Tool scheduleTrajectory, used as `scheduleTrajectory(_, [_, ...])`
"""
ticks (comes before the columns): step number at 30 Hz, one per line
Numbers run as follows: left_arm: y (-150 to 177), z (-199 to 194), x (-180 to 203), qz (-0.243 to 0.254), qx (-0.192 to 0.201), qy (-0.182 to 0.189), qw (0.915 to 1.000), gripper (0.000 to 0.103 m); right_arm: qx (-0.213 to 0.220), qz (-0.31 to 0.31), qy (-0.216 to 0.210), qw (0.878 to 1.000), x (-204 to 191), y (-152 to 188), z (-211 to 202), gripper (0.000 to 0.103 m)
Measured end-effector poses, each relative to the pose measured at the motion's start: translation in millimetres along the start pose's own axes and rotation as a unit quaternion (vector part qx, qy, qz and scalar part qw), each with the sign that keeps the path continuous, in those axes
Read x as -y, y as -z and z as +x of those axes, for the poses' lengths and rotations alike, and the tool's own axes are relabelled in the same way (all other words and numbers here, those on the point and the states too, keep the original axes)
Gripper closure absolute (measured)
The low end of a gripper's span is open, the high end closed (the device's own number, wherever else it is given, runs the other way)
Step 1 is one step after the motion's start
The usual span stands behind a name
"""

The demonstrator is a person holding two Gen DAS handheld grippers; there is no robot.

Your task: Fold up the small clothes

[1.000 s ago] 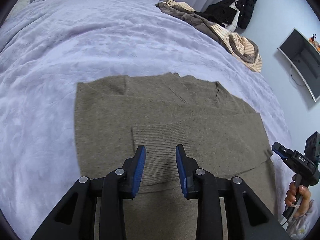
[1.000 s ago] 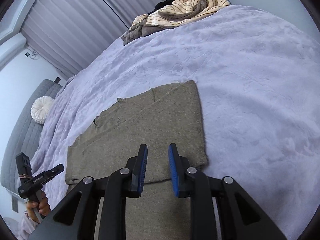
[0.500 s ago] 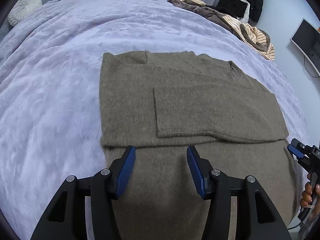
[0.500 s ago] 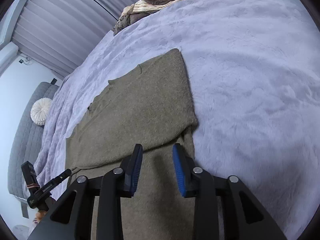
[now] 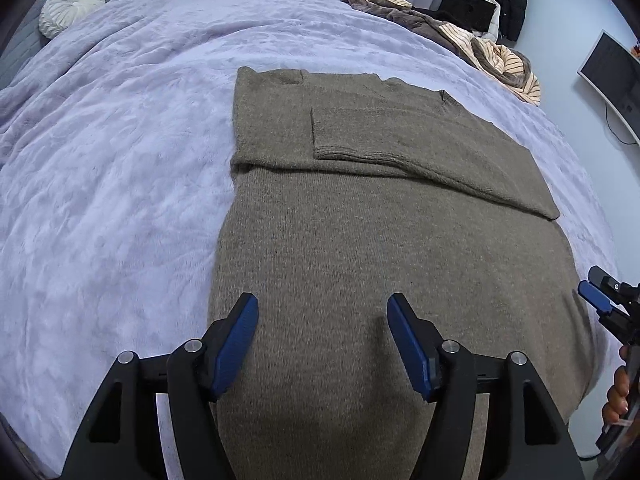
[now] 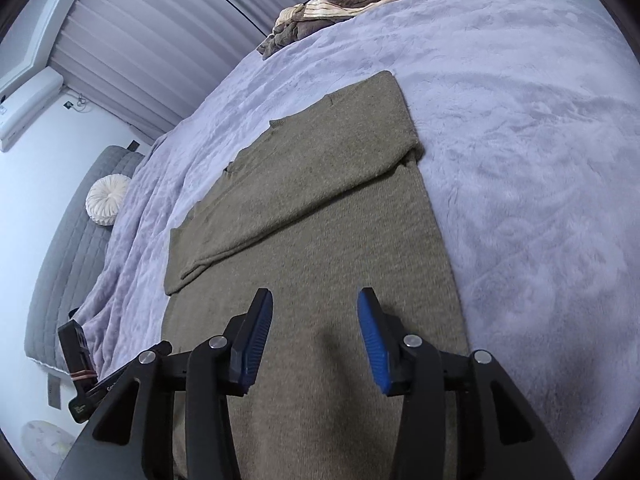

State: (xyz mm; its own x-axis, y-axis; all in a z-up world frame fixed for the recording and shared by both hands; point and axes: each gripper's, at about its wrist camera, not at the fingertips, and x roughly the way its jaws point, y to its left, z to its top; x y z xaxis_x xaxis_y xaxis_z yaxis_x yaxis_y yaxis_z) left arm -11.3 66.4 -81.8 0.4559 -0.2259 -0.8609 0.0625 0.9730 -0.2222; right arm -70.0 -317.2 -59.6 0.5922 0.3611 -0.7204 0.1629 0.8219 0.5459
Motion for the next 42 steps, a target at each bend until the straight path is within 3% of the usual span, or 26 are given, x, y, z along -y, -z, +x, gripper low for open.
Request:
scheduleTrajectory(1, [2.4,-3.1,-0.5,-0.002,0.003,-0.001,1.0,0.027,-0.001,0.002,-0.001,1.0,0.3,3.4,-1.9,0.052])
scheduleTrajectory(3, [8.8,-10.5,-1.9,-0.007,0.013,-0.002,0.9999,0.0,-0.001,0.006,-0.003,1.0,1.4,9.6,-5.9,0.052])
scheduleTrajectory(6, [16.4,-22.2,-1.6,-0.004,0.031,-0.001,0.9995,0.0,-0.001,0.009,-0.003,1.0,2.6,18.0,-11.7,0.051])
scheduleTrajectory(10, [27.6,-27.4,-4.5,-0.008,0.031,-0.017,0.9993,0.0,0.0,0.008,-0.004,1.0,3.3,28.2,-17.8,0.041])
scheduleTrajectory(15, [40.3,-28.3,-16.7,-0.017,0.018,-0.037,0.999,0.0,0.003,0.002,-0.008,1.0,2.6,38.0,-25.7,0.041])
scheduleTrajectory(22, [63.9,-27.0,-27.5,-0.033,-0.01,0.0,0.9994,0.0,0.003,0.001,-0.008,1.0,8.4,51.0,-33.0,0.041])
scheduleTrajectory(42, [90.5,-35.7,-25.7,0.008,-0.005,0.032,0.9994,0.0,0.044,-0.005,0.015,0.999,36.1,63.0,-67.5,0.041])
